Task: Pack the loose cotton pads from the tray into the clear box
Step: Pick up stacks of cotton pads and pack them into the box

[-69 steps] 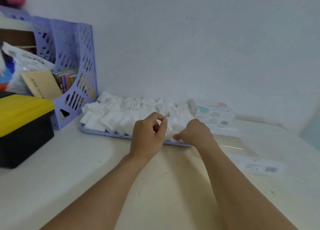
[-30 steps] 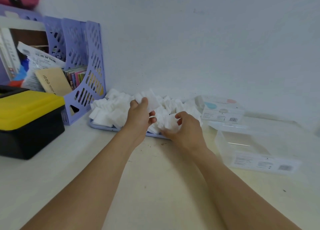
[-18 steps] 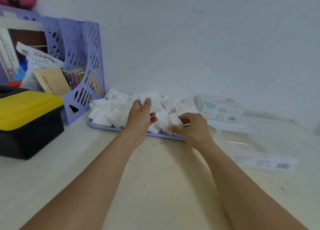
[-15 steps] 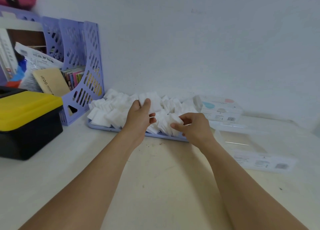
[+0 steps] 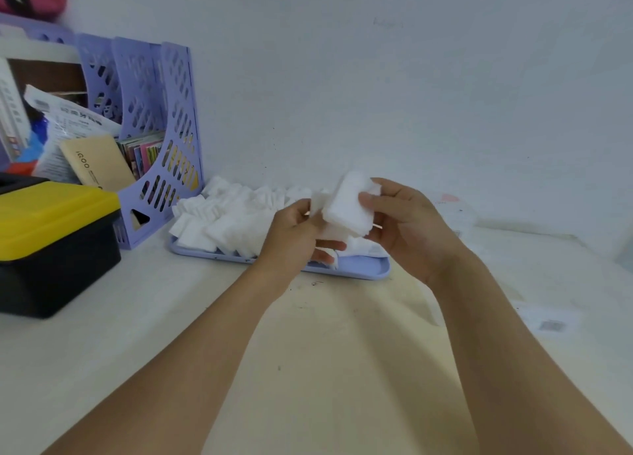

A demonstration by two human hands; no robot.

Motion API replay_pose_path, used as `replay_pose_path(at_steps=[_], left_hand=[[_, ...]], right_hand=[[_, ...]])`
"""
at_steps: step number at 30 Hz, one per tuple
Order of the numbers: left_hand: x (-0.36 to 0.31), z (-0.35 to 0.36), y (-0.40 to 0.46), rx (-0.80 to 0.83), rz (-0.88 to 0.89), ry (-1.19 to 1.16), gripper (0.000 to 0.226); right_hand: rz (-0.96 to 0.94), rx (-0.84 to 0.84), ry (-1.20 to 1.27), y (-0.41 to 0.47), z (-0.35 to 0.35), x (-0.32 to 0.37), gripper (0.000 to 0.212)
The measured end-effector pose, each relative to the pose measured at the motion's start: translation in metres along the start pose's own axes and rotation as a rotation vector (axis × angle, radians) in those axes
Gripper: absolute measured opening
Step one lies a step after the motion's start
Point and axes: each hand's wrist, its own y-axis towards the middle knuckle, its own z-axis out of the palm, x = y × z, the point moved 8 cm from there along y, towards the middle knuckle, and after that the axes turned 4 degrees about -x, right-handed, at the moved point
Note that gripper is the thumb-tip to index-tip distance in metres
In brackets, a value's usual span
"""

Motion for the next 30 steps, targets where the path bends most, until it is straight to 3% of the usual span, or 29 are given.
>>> replay_pose_path(at_steps=[4,9,14,30], left_hand=[[0.005,0.012,-0.006,0.106,-0.104,-0.094,0.024],[0.013,0.02,-0.009,0.173,-0.235,-0.199,0.031],[0.015,0.021,-0.008,0.188,-0.225,-0.165,0.031],[0.021,0.023,-0.006,0.211,-0.21,-0.17,0.029]], right_hand=[[0.006,-0.057,-0.134,0.006,-0.01,-0.013,0.035],[-0.004,-0.038,-0.239,0.005,-0.015,-0.012,0.03],[-0.003,-0.015,-0.329,0.003,-0.015,-0.012,0.02],[-0.063,-0.091,-0.309,0.004,-0.017,-0.013,0.023]])
